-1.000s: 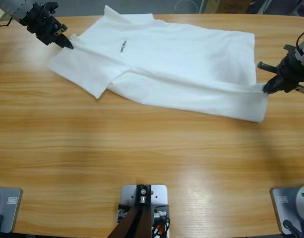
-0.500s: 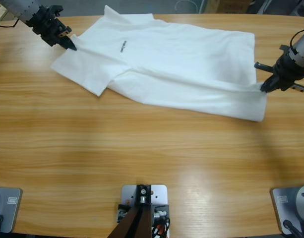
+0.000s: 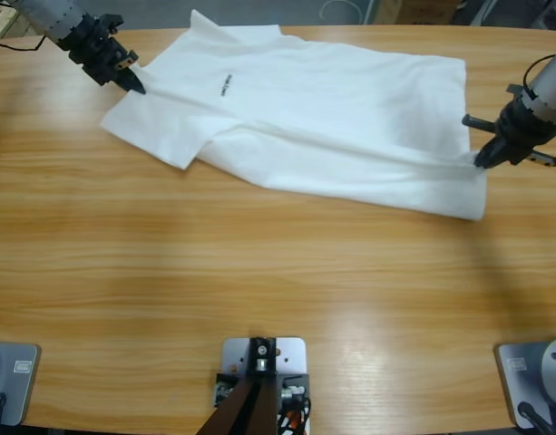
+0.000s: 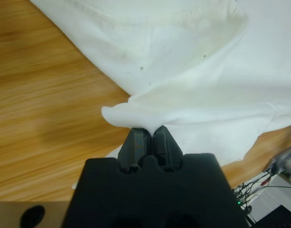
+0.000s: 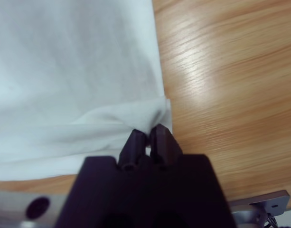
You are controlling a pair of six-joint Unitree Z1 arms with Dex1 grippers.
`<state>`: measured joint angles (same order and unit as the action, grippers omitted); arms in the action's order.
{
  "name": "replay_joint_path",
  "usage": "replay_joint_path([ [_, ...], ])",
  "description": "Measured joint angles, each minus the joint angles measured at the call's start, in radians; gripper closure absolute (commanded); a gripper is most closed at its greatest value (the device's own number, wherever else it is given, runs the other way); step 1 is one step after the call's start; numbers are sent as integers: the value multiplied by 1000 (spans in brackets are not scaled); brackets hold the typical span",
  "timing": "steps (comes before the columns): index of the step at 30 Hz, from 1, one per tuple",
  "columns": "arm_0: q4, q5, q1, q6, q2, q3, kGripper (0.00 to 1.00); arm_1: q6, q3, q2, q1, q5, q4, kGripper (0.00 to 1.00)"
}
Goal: Fold clothes
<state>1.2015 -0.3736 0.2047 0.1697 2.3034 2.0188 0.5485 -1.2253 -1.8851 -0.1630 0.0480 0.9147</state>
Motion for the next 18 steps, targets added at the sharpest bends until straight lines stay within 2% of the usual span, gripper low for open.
replay_joint_path([
  [8, 28, -3, 1, -6, 31, 49, 1000, 0, -1, -19, 0, -5, 0, 1000],
  [9, 29, -7, 1, -6, 34, 54, 1000, 0, -2, -19, 0, -5, 0, 727],
  [10, 30, -13, 1, -6, 37, 57, 892, -1, -3, -19, 0, -5, 0, 302],
  [11, 31, -19, 1, -6, 39, 59, 513, -2, -4, -20, 0, -5, 0, 86],
  [12, 33, -22, 1, -6, 41, 62, 250, -3, -7, -21, 0, -6, 2, 5],
  [13, 34, -23, 1, -6, 43, 65, 90, -5, -13, -25, 0, -8, 6, 0],
  [14, 35, -23, 1, -6, 45, 69, 19, -6, -21, -29, 1, -13, 12, 0],
  [18, 40, -23, 1, -6, 47, 79, 4, -10, -65, -36, 2, -49, 42, 0],
])
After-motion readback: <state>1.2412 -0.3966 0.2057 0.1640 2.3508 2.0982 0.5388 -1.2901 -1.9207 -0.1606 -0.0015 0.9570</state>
